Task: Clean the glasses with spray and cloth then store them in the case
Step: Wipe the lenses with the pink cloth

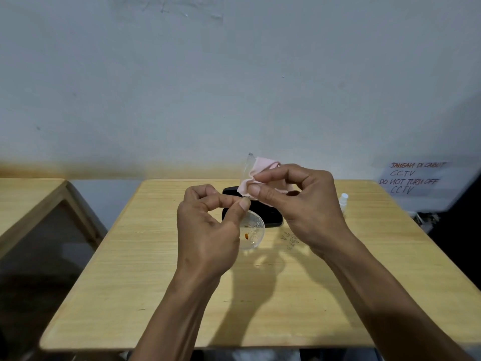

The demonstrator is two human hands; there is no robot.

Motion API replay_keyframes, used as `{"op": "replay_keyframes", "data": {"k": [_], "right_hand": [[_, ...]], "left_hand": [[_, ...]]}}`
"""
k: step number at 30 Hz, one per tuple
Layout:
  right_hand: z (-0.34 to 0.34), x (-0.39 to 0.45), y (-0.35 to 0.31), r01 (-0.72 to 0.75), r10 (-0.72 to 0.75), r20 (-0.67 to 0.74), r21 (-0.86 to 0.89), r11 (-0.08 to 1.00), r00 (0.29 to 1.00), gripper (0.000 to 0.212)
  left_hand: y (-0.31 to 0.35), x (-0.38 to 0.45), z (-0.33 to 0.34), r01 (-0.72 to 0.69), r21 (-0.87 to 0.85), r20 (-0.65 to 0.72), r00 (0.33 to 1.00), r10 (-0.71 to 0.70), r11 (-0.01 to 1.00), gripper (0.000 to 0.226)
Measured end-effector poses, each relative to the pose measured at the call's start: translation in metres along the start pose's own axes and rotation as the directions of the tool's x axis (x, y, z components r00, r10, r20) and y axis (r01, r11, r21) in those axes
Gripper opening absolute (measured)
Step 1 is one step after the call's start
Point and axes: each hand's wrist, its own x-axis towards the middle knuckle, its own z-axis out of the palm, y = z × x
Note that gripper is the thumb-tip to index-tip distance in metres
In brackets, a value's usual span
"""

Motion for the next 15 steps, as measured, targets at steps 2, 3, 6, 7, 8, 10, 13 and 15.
{"op": "replay_keyframes", "data": {"k": [2,3,6,7,8,10,13,15], "right_hand": [[-0.0003,0.0013,-0.0004,0.000,-0.001,-0.018,-0.065,0.998,1.000,0.013],[-0.0004,0.0022,-0.0003,-0.001,0.000,-0.020,-0.086,0.996,1.000,0.013],[0.0007,0.0026,-0.0011,-0.031,0.032,0.016,-0.040,0.999,0.999,0.011],[0.0015,0.0017,-0.0009,-0.044,0.044,0.032,-0.011,0.999,0.999,0.011],[0.0019,0.0005,-0.0005,-0.053,0.052,0.044,0.015,0.998,0.998,0.011],[0.0006,-0.0013,0.0004,-0.067,0.064,0.052,0.051,0.996,0.997,0.011],[-0.0027,0.0008,0.0024,-0.066,0.066,0.007,0.079,0.995,0.998,0.012],[-0.0015,0.0035,0.0020,-0.054,0.056,-0.021,0.102,0.993,0.998,0.012]], "left_hand": [[0.0008,0.0000,0.0001,-0.008,0.009,-0.002,1.000,0.008,1.000,0.013],[0.0014,-0.0002,0.0004,-0.012,0.011,-0.001,1.000,0.012,1.000,0.013],[0.0008,-0.0001,0.0014,0.001,-0.011,0.003,1.000,-0.001,1.000,0.011],[0.0005,0.0001,0.0014,0.010,-0.016,-0.002,1.000,-0.010,1.000,0.011],[0.0001,0.0004,0.0012,0.017,-0.022,-0.005,1.000,-0.017,1.000,0.011],[-0.0001,0.0003,0.0001,0.009,-0.019,0.001,1.000,-0.009,1.000,0.010],[0.0008,-0.0024,-0.0009,-0.027,0.043,0.031,0.999,0.025,0.999,0.011],[-0.0008,-0.0035,0.0002,-0.028,0.061,0.044,0.999,0.026,0.998,0.015]]}}
